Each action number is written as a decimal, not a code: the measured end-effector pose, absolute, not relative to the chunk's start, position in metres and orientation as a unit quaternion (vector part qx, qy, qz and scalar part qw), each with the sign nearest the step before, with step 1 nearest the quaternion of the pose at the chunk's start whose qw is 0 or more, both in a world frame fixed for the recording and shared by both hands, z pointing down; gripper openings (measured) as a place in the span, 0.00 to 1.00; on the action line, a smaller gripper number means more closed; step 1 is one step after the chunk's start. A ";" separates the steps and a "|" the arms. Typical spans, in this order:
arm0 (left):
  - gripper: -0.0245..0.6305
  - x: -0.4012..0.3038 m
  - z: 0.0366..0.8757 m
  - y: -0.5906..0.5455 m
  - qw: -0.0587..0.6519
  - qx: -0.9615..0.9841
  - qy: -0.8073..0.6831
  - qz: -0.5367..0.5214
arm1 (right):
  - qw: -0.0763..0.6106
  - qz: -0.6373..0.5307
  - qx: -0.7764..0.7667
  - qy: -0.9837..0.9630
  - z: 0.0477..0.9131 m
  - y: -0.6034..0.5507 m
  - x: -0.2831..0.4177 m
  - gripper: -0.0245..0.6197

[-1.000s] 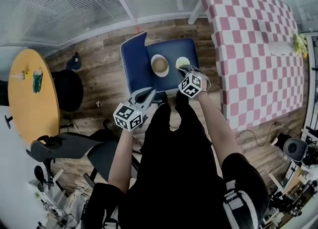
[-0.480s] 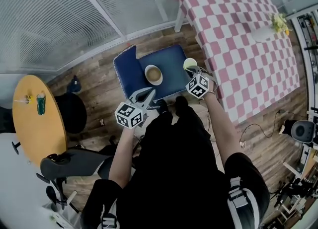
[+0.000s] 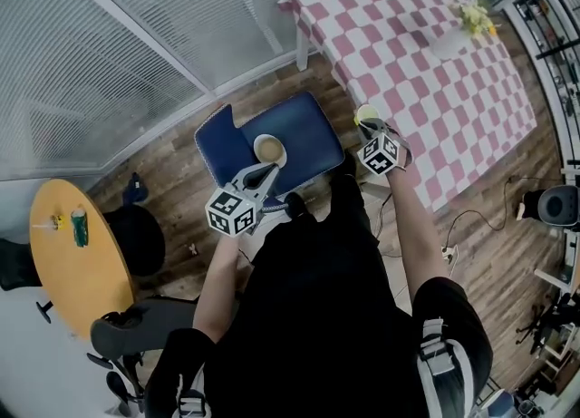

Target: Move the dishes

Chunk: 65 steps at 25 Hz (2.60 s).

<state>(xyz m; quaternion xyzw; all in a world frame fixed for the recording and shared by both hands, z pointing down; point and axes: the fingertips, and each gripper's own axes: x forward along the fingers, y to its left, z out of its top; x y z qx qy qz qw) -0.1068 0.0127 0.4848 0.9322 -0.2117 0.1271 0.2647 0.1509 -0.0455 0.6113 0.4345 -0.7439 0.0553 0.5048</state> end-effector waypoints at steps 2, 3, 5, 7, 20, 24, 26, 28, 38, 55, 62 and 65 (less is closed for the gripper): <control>0.07 -0.103 0.485 0.008 0.264 0.933 -0.212 0.124 | 0.497 0.067 0.454 -0.737 0.605 -0.043 0.169 0.10; 0.07 -0.101 0.485 0.005 0.265 0.932 -0.213 0.122 | 0.495 0.071 0.462 -0.733 0.602 -0.042 0.178 0.10; 0.07 -0.098 0.484 0.002 0.269 0.931 -0.217 0.120 | 0.496 0.073 0.470 -0.726 0.597 -0.037 0.193 0.10; 0.07 -0.094 0.481 0.000 0.269 0.930 -0.219 0.120 | 0.499 0.075 0.476 -0.721 0.592 -0.032 0.208 0.10; 0.07 -0.055 0.476 -0.006 0.261 0.930 -0.225 0.130 | 0.498 0.106 0.512 -0.692 0.595 0.006 0.294 0.10; 0.07 -0.045 0.476 -0.006 0.263 0.929 -0.222 0.131 | 0.497 0.123 0.528 -0.678 0.598 0.026 0.316 0.10; 0.07 -0.038 0.476 -0.005 0.264 0.930 -0.219 0.130 | 0.505 0.125 0.526 -0.673 0.601 0.035 0.324 0.10; 0.07 -0.032 0.477 -0.003 0.263 0.932 -0.212 0.134 | 0.511 0.127 0.527 -0.668 0.605 0.044 0.333 0.10; 0.07 0.002 0.478 -0.001 0.257 0.937 -0.179 0.152 | 0.506 0.162 0.561 -0.635 0.611 0.082 0.381 0.10; 0.07 0.058 0.479 -0.001 0.254 0.943 -0.143 0.163 | 0.507 0.198 0.581 -0.605 0.620 0.122 0.430 0.10; 0.07 0.063 0.482 0.001 0.256 0.942 -0.139 0.166 | 0.510 0.203 0.580 -0.602 0.627 0.128 0.433 0.10; 0.07 0.064 0.483 0.002 0.257 0.942 -0.138 0.168 | 0.521 0.201 0.575 -0.598 0.631 0.131 0.433 0.10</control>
